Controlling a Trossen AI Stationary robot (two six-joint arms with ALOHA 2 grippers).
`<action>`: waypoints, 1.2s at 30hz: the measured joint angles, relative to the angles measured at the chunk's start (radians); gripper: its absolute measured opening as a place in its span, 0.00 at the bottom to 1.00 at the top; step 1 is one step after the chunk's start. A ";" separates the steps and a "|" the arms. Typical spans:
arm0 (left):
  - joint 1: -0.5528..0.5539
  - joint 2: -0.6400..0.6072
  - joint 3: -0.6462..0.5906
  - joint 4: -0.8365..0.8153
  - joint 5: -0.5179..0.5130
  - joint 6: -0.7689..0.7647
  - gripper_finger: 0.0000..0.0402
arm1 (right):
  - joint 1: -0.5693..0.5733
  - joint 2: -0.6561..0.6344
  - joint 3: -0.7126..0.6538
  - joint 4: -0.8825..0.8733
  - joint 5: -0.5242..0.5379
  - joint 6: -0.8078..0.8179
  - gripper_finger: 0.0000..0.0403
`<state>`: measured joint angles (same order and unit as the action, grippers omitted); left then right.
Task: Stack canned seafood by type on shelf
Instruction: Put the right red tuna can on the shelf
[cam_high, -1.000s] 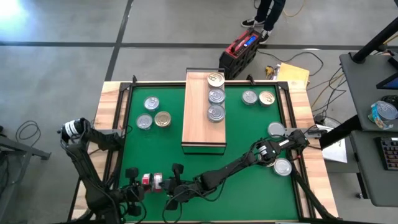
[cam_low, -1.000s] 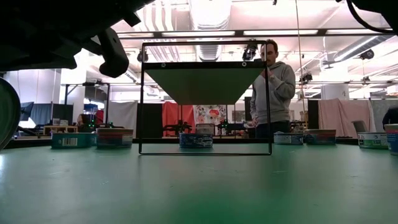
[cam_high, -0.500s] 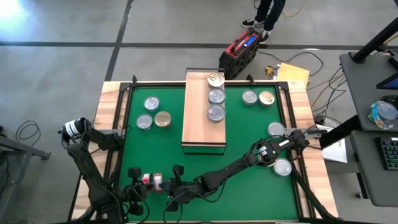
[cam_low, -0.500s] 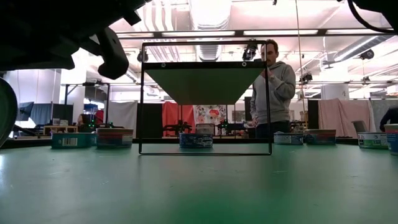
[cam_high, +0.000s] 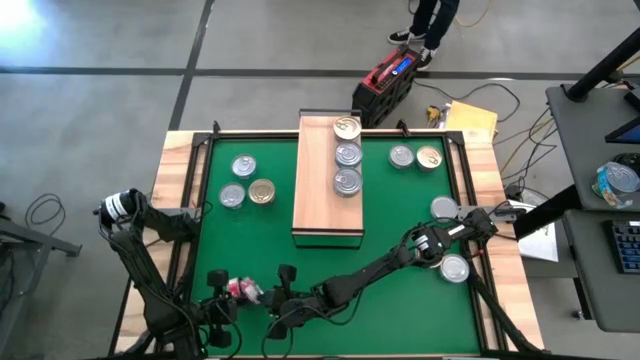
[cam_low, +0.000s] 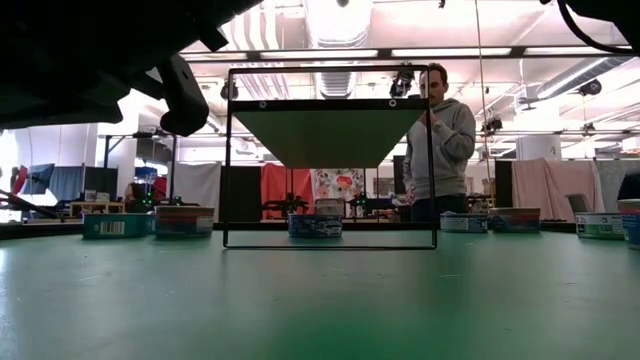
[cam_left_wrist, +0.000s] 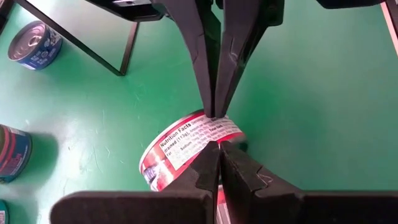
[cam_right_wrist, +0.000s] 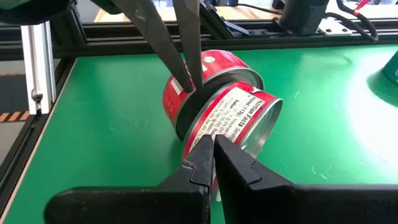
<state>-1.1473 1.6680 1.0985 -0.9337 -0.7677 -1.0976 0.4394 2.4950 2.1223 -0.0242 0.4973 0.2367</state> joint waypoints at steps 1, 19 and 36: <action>0.000 0.000 0.000 0.001 0.000 0.000 0.00 | 0.001 0.000 0.000 0.000 0.000 0.001 0.02; -0.002 0.000 0.000 0.002 0.000 0.050 0.00 | 0.090 -0.014 0.085 -0.155 0.301 0.274 0.02; -0.004 -0.001 0.000 -0.001 0.000 0.074 0.00 | 0.138 0.001 0.083 -0.107 0.394 0.372 0.02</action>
<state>-1.1511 1.6672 1.0985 -0.9346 -0.7673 -1.0241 0.5777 2.4962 2.2055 -0.1312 0.8910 0.6087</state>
